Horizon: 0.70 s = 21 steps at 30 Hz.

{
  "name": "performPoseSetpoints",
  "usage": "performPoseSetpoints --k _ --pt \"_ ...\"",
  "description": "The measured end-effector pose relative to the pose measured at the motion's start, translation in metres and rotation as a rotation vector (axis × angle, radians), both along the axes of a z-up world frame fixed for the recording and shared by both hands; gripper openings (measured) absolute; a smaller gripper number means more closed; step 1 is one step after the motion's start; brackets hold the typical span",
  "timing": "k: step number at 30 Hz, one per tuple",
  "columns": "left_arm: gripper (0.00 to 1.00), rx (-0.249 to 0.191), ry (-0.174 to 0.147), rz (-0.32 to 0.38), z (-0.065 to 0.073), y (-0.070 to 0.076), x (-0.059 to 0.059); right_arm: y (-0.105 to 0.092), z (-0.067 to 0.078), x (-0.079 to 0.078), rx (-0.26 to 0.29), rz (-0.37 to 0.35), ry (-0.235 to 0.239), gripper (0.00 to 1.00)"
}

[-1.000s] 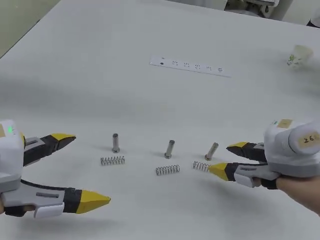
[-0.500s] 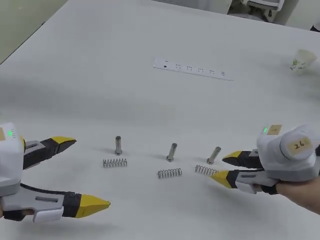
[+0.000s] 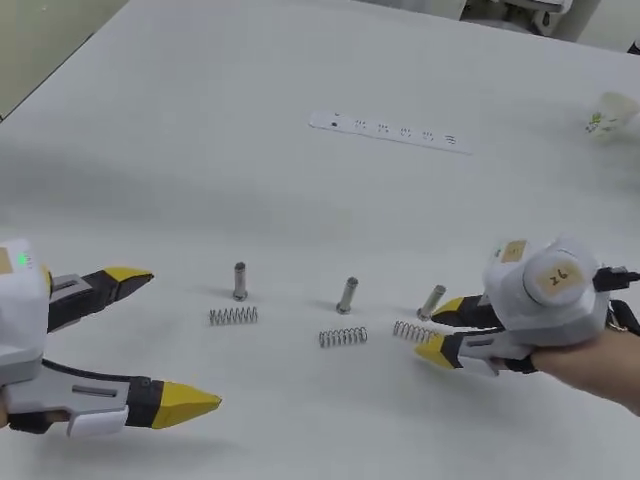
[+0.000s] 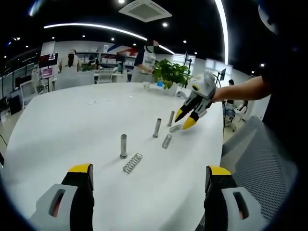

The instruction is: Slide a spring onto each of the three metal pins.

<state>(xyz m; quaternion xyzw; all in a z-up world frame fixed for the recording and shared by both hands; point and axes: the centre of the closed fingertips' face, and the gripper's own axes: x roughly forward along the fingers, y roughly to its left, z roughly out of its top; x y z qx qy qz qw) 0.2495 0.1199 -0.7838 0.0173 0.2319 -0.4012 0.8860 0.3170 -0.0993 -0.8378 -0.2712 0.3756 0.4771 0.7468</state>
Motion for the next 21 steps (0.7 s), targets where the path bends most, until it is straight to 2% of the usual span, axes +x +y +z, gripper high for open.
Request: performPoseSetpoints --k 5,11,15,21 --pt "0.94 -0.003 0.000 0.004 0.000 0.001 0.000 0.001 -0.009 -0.001 -0.028 0.033 0.015 0.21" --pt "0.94 -0.002 0.006 0.006 -0.002 0.002 -0.002 -0.001 -0.016 0.001 -0.058 0.034 0.031 0.17" --pt "0.94 -0.003 0.006 0.003 -0.002 0.001 -0.002 -0.003 -0.019 0.000 -0.054 0.027 0.046 0.16" --pt "0.93 -0.002 0.006 -0.004 0.000 -0.002 -0.001 -0.005 -0.020 0.000 -0.057 0.047 0.038 0.09"
